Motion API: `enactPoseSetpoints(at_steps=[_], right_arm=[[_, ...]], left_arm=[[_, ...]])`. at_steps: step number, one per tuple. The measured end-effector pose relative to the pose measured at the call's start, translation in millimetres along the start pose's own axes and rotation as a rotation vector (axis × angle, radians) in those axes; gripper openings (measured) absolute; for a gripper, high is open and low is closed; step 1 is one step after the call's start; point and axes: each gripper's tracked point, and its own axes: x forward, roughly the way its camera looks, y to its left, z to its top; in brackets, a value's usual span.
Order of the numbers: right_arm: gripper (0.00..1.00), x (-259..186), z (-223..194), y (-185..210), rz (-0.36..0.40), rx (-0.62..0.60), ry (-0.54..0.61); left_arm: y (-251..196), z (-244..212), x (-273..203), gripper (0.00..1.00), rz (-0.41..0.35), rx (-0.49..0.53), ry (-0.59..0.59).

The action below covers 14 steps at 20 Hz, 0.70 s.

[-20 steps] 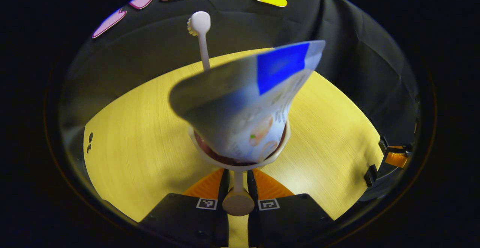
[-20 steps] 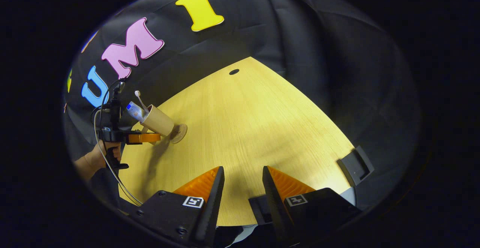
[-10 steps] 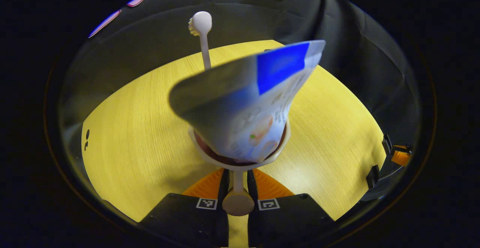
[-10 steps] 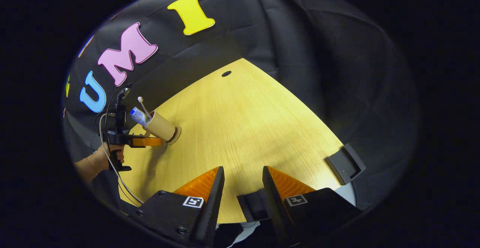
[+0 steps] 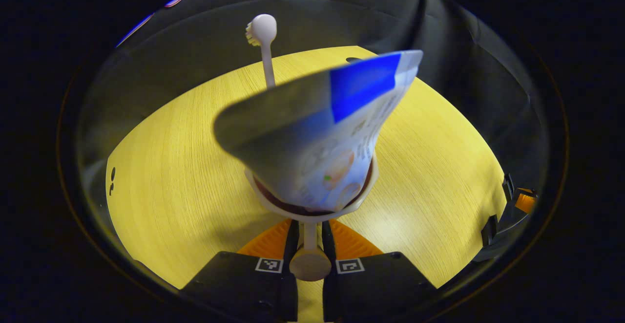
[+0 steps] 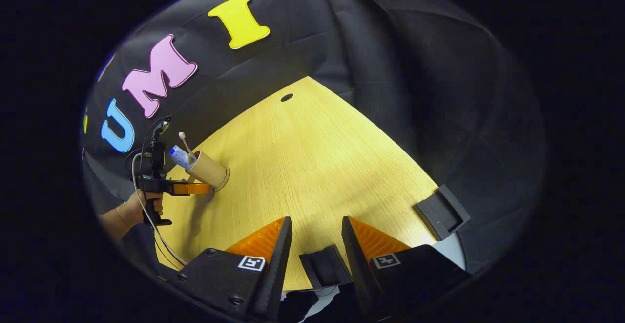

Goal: Put the toothbrush and toothpaste on the desktop into the cup, then pick up the cup and place it on the coaster on the desktop.

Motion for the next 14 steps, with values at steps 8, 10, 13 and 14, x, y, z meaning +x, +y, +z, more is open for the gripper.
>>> enactPoseSetpoints(at_steps=[8,10,13,14], right_arm=[[0.64,0.9,2.1,9.2,0.004,-0.006,-0.001],[0.64,0.3,2.1,12.4,0.002,-0.009,-0.005],[0.64,-0.5,4.4,16.1,0.002,-0.008,-0.009],[0.64,0.2,4.2,19.0,0.003,-0.008,-0.01]], left_arm=[[3.1,-5.0,-1.1,0.31,-0.017,-0.041,0.032],[0.5,-5.9,-3.7,0.37,-0.021,-0.039,0.034],[-2.9,-4.9,-6.5,0.58,-0.036,-0.027,0.022],[-3.9,-2.4,-9.1,0.66,-0.042,-0.023,0.008]])
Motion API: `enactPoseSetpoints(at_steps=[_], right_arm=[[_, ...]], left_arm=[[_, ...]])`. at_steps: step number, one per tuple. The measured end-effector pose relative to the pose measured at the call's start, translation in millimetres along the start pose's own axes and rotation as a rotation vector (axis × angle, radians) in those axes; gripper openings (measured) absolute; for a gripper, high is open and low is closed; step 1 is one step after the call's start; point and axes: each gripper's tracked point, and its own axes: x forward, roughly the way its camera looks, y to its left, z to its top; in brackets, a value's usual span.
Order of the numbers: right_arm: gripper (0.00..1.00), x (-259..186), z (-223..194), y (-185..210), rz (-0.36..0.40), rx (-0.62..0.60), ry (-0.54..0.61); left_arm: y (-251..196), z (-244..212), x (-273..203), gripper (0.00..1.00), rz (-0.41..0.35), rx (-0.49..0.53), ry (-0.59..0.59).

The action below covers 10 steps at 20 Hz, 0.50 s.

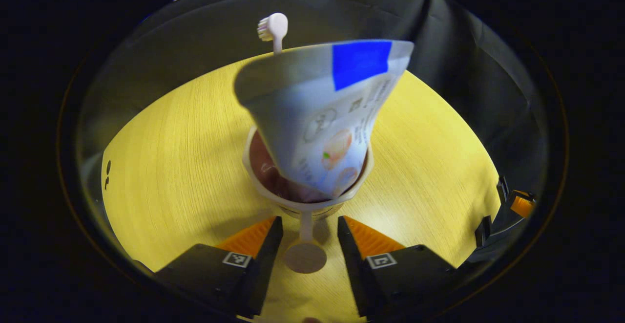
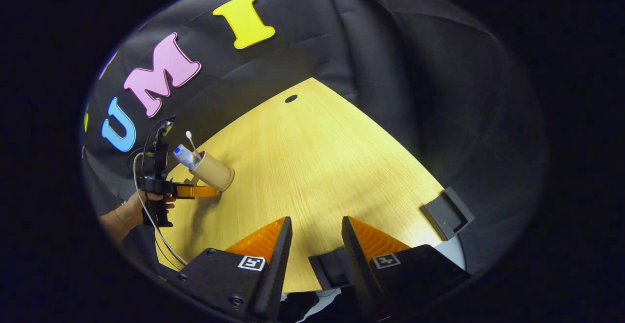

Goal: Put the toothbrush and toothpaste on the desktop into the cup, then pick up the cup and place it on the coaster on the desktop.

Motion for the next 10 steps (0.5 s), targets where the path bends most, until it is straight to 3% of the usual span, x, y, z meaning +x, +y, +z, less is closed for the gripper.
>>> enactPoseSetpoints(at_steps=[1,2,3,10], right_arm=[[0.64,0.0,1.1,2.7,0.003,-0.003,0.0],[0.64,1.0,1.5,6.0,0.007,-0.008,-0.001],[0.64,2.0,2.4,11.4,0.013,-0.012,-0.001],[0.64,16.3,4.2,69.2,0.093,-0.071,0.012]], left_arm=[[0.1,2.6,-4.6,0.87,0.002,0.005,-0.017],[1.8,5.1,-9.7,0.83,0.009,0.013,-0.034],[2.9,6.5,-13.2,0.92,0.016,0.019,-0.05],[10.3,7.2,-62.9,0.94,0.006,0.007,-0.163]])
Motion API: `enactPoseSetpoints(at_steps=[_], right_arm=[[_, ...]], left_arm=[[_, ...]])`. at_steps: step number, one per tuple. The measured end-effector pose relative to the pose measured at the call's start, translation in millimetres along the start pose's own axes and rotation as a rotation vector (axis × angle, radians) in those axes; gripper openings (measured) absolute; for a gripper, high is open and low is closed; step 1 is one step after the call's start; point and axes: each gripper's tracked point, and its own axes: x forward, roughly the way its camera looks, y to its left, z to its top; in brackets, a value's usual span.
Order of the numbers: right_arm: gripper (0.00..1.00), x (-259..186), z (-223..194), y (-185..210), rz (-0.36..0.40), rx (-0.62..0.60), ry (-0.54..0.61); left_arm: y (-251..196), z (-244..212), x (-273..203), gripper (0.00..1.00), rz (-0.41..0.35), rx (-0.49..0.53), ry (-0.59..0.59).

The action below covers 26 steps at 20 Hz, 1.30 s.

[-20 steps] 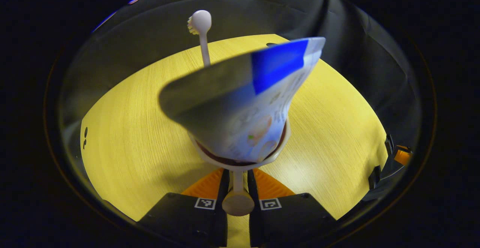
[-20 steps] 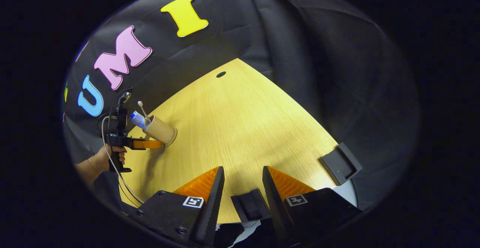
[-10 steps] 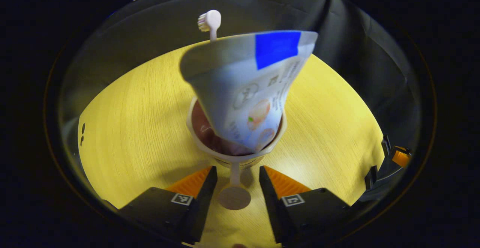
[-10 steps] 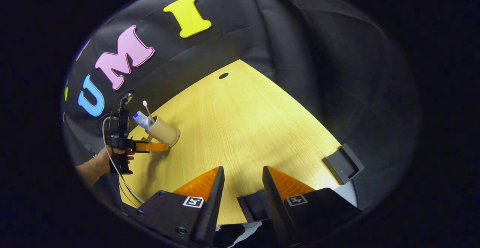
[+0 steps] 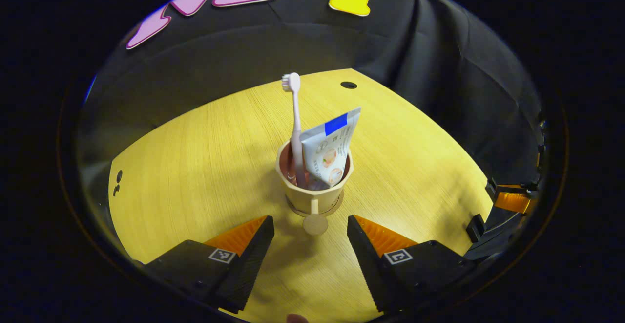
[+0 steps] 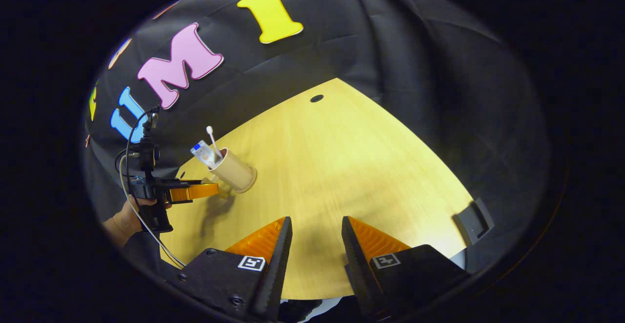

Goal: Put the toothbrush and toothpaste on the desktop into the cup, then pick up the cup and place it on the coaster on the desktop.

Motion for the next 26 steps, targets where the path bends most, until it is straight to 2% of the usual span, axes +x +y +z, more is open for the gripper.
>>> enactPoseSetpoints(at_steps=[7,14,21,26], right_arm=[[0.64,21.0,-4.9,79.7,0.107,-0.092,0.04],[0.64,34.9,-21.1,142.7,0.187,-0.176,0.086],[0.64,42.7,-32.9,195.4,0.247,-0.247,0.123],[0.64,48.5,-45.0,233.0,0.292,-0.297,0.132]], left_arm=[[33.2,-1.1,-70.6,0.94,0.024,-0.039,-0.146],[83.1,-33.7,-130.2,0.95,0.071,-0.188,-0.251],[112.4,-72.0,-169.3,0.96,0.11,-0.295,-0.28],[131.0,-93.9,-194.4,0.96,0.138,-0.325,-0.287]])
